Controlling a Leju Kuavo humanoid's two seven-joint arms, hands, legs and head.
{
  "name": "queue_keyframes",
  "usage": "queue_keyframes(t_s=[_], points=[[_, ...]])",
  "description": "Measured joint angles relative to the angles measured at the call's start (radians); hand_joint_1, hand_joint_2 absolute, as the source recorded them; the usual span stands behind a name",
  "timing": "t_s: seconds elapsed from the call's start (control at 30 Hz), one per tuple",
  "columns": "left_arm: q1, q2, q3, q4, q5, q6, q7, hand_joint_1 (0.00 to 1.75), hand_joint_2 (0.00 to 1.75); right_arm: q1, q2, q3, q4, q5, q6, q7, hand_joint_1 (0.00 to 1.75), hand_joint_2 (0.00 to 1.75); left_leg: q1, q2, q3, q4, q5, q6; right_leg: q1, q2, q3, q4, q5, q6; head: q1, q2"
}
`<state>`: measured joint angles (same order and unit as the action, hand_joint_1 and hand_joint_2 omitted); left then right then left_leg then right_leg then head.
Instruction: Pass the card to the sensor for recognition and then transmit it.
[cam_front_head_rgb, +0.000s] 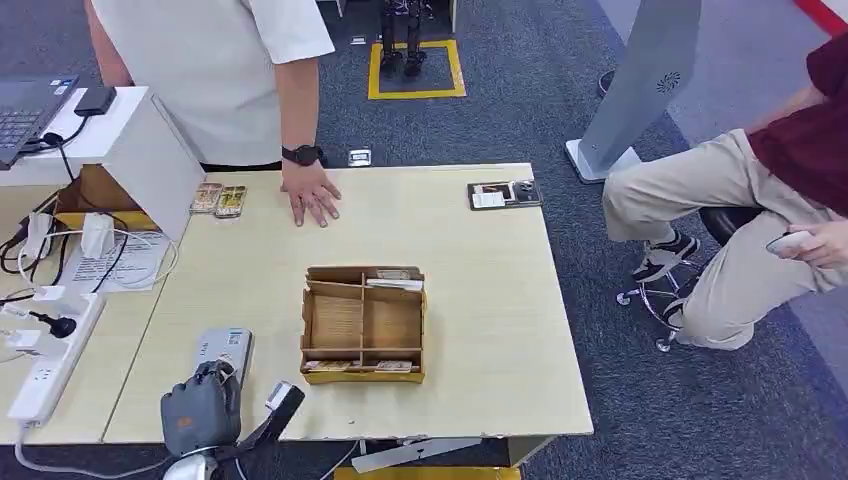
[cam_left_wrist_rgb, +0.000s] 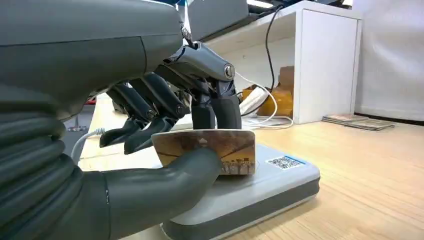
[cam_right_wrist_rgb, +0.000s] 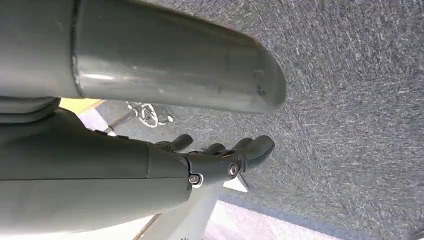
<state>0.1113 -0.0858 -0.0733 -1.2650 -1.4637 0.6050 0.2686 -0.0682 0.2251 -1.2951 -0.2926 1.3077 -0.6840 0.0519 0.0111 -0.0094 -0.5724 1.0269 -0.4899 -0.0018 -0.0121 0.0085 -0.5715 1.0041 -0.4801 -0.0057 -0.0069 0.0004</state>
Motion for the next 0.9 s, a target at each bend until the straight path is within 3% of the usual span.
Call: queue_keyframes(t_s=[0.53,0.63,0.7,0.73,0.83,0.9], points=[[-0.003,0.014,-0.016,0.011,0.01,-0.016,0.008,1.75,1.75,0.0,0.0,0.0,0.0,0.001,0.004,0.0,0.0,0.0,0.0,0.0,0.003,-0.001,0.0,0.0,0.0,0.0,0.003,0.0,0.0,0.0,0.0,0.0],[-0.003,0.013,-0.016,0.011,0.012,0.012,0.007,1.75,1.75,0.0,0.0,-0.001,0.0,0.001,0.003,0.0,0.0,0.0,0.0,0.0,0.003,-0.001,0.0,0.0,0.0,0.0,0.003,0.0,0.0,0.0,0.0,0.0],[0.005,0.006,-0.014,0.0,0.019,0.075,-0.041,1.75,1.75,0.0,0.0,-0.001,0.0,0.003,0.001,0.0,0.0,0.0,0.0,0.0,0.003,-0.001,0.0,0.0,0.0,0.0,0.003,0.0,0.0,0.0,0.0,0.0],[0.014,-0.007,-0.003,-0.033,0.025,0.091,-0.094,1.75,1.75,0.0,0.0,-0.001,0.0,0.005,0.0,-0.001,0.0,0.0,0.0,0.0,0.003,-0.001,0.0,0.0,0.0,0.0,0.003,0.0,0.0,0.0,0.0,0.0],[0.026,-0.103,0.088,-0.162,0.111,0.098,-0.414,1.75,1.75,0.0,0.0,-0.001,0.0,0.016,-0.003,-0.003,0.0,0.0,0.0,-0.001,0.002,-0.001,0.0,0.0,0.0,-0.002,0.003,0.0,0.0,0.0,0.0,0.0],[0.019,-0.155,0.149,-0.261,0.179,0.098,-0.539,1.75,1.75,-0.001,0.0,-0.001,0.0,0.023,-0.004,-0.008,0.0,0.0,0.0,-0.001,0.002,0.0,0.0,0.0,0.0,-0.001,0.003,0.0,0.0,0.0,0.0,0.0]])
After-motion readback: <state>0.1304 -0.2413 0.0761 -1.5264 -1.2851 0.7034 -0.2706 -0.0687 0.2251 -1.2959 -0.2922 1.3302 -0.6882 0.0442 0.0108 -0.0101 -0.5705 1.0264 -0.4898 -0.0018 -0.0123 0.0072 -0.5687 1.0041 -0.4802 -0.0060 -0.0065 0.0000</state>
